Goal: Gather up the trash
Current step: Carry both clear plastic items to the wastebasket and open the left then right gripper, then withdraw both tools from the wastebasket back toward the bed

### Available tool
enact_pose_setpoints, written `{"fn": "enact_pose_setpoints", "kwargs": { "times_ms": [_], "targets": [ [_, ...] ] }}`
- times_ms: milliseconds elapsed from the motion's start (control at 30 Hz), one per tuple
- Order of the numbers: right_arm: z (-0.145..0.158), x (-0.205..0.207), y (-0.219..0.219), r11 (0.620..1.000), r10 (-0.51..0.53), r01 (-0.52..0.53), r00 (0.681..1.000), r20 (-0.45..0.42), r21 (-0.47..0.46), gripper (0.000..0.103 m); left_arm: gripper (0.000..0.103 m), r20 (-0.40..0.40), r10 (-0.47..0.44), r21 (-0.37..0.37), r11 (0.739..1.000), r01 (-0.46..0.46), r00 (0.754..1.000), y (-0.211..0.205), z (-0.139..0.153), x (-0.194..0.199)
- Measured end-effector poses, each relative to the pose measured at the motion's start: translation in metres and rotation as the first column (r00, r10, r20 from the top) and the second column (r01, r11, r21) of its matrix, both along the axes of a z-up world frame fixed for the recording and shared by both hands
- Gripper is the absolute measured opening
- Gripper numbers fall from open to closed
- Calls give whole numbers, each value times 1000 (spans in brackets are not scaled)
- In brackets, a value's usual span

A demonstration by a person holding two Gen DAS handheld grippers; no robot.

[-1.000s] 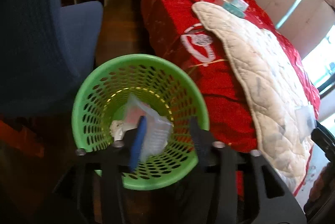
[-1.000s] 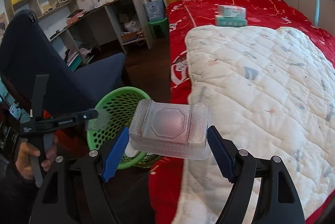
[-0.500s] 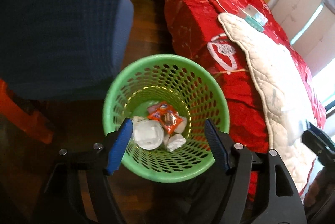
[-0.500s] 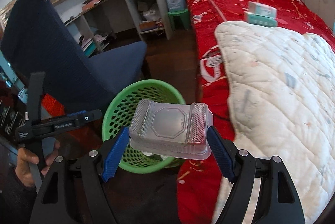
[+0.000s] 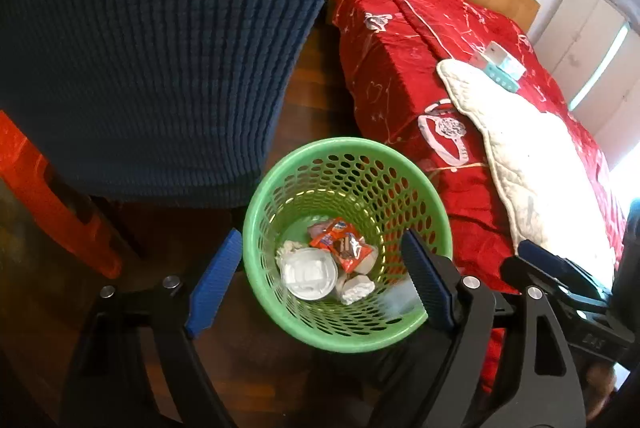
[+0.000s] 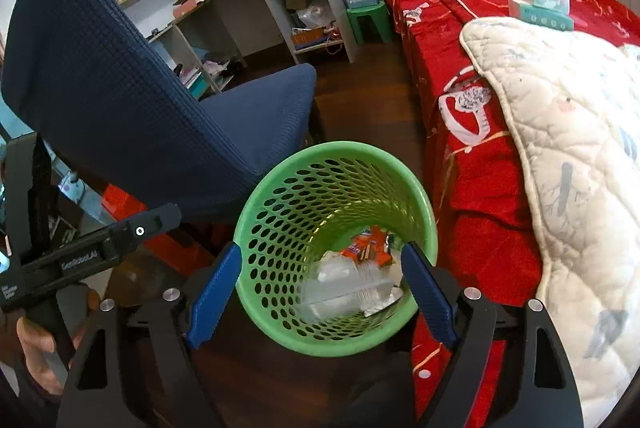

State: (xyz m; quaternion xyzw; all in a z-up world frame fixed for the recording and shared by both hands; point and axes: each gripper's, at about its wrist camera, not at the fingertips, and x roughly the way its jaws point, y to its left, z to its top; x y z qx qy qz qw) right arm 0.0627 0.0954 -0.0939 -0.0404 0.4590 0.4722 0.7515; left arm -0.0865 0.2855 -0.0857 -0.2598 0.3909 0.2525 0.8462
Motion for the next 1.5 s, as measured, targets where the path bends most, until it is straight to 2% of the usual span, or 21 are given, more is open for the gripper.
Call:
{"fn": "enact_pose_setpoints", "kwargs": {
  "times_ms": [100,300,400,667,900,1200,1500],
  "targets": [
    [0,-2,-7,1000,-2,2,1000,-7,-7,79,83,-6,-14,15,1000,14,1000,-6,2,2],
    [5,-4,-34,998,-21,23,999,33,-52,83,85,-8,-62,49,997,62,998,-27,7,14],
    [7,-2,-52,996,-52,56,997,50,-73,87,85,-17,-95,95,991,96,995,-42,12,23],
    [18,6,-94,978,-156,171,980,127,-122,91,86,-18,-174,142,974,175,985,-74,27,45],
    [28,18,-134,941,-282,306,945,163,-146,96,96,-14,-226,218,950,223,974,-109,43,65],
    [33,28,-180,893,-390,420,902,188,-164,96,97,-7,-314,248,919,306,949,-151,53,88],
    [41,31,-219,824,-495,541,832,249,-169,96,97,-1,-395,272,884,380,919,-188,63,103]
  ]
}}
